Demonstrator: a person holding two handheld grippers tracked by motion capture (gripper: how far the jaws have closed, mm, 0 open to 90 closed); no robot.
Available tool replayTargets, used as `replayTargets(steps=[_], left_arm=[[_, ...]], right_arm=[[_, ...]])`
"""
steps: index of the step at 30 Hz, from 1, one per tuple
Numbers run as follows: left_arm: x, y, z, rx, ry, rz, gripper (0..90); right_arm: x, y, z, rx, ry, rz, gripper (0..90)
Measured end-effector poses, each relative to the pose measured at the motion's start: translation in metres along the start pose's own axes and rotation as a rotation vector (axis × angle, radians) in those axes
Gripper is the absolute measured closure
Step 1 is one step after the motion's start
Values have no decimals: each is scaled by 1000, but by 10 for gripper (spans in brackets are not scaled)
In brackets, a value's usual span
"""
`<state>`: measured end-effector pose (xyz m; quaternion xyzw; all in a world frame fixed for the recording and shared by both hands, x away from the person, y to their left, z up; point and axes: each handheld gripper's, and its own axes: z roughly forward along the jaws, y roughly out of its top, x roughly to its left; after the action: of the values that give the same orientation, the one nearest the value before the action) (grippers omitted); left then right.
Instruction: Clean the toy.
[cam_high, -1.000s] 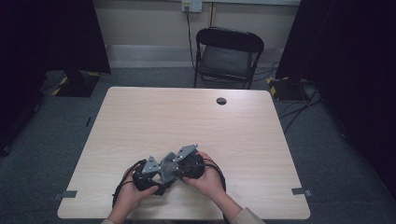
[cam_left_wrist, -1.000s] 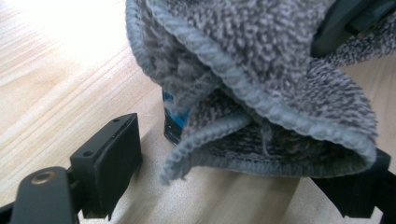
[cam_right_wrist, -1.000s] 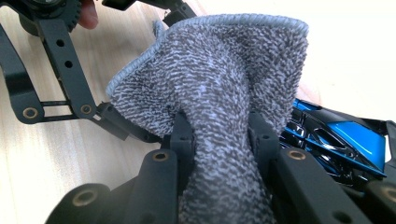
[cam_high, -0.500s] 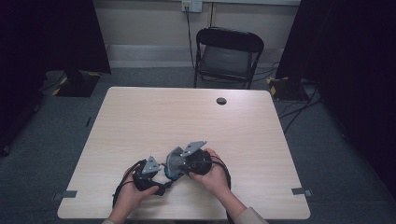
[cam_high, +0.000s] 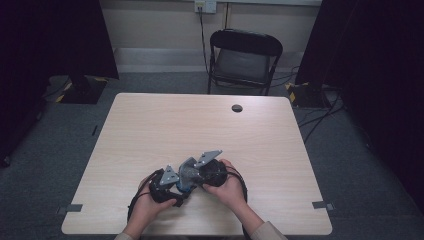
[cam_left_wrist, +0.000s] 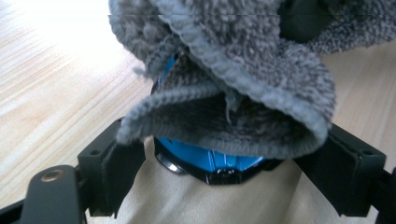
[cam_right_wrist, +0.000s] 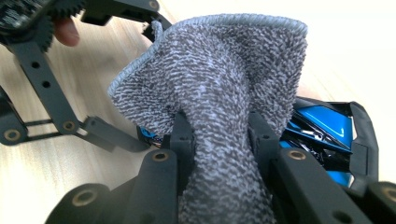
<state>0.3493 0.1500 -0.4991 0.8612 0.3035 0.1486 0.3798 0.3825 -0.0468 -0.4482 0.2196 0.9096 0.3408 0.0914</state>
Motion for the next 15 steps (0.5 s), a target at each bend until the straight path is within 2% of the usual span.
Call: replayTargets(steps=[4,9,11,13,15], left_arm=[[0,3,2,-3,-4,-11,232],[1,3,3,-4,-10,-12,233],[1,3,3,-5,-10,-12,233],[1,3,3,-5,-12,-17,233],[1,3,3,-4,-14,-18,233]], right_arm=[[1,2,0,0,0,-12,696],[9,11,-2,-39,28,-29,695],[16,13,4,9,18,-59,695],[19,12,11,29,24,-73,694],[20,11,12,22,21,-72,695]])
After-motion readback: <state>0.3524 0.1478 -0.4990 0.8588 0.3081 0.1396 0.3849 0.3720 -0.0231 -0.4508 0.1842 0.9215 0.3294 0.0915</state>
